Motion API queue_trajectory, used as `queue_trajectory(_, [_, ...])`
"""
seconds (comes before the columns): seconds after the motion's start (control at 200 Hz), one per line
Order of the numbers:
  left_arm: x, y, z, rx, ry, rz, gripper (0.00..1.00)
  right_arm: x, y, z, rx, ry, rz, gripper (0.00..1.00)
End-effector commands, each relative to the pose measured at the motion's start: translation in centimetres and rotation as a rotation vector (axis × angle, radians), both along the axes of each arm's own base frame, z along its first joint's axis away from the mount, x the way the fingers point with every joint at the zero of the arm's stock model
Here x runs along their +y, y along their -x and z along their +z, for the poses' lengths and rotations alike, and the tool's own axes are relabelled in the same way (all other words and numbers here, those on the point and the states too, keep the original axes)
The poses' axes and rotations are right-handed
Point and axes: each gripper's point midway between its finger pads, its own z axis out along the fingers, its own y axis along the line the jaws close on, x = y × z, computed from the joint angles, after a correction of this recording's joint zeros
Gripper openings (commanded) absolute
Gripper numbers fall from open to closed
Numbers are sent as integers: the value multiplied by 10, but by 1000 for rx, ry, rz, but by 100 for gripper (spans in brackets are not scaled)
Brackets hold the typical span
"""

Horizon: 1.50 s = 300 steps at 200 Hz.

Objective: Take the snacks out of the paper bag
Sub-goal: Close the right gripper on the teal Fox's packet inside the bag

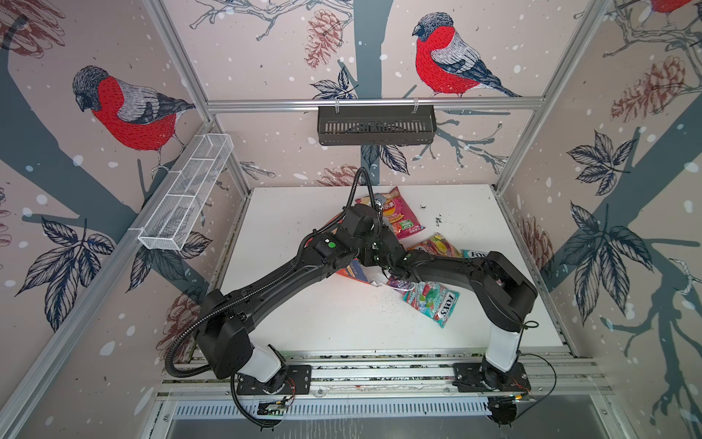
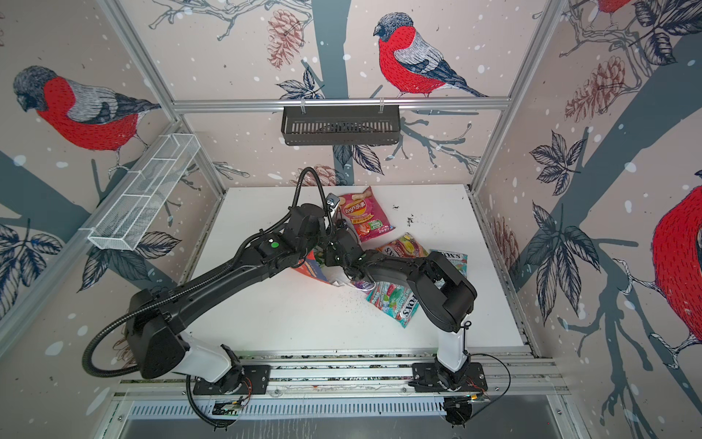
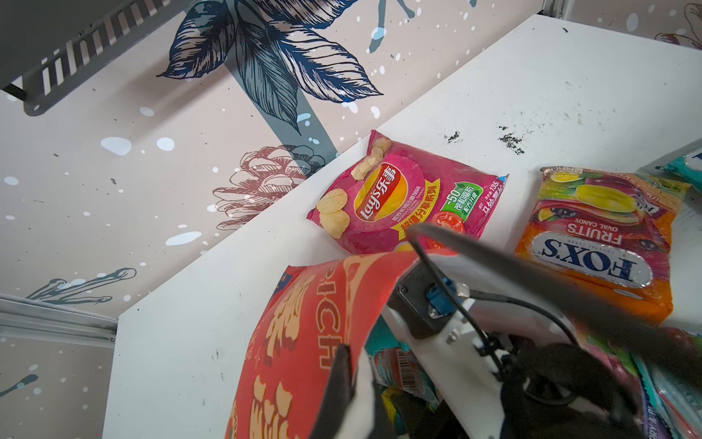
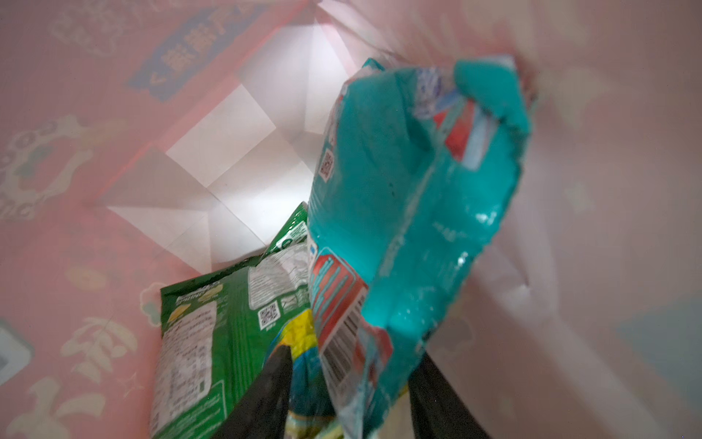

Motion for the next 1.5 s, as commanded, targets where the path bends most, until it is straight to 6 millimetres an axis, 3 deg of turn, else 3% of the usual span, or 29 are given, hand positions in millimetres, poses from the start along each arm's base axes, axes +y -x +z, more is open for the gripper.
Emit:
queue_trajectory(0.0, [-6, -2, 12, -27, 52, -8, 0, 4, -9, 7, -47, -4, -15, 49])
queue_trajectory(0.53, [-4, -4, 4, -26, 36, 7, 0, 12, -7, -1, -41, -9, 29, 17])
queue_trajectory(0.87, [3, -7, 1, -44, 21, 35, 0, 9, 4, 19, -76, -57, 72, 3])
queue_trajectory(1.496, [18, -18, -7, -44, -9, 90, 0, -15, 27, 57, -135, -126, 96, 0])
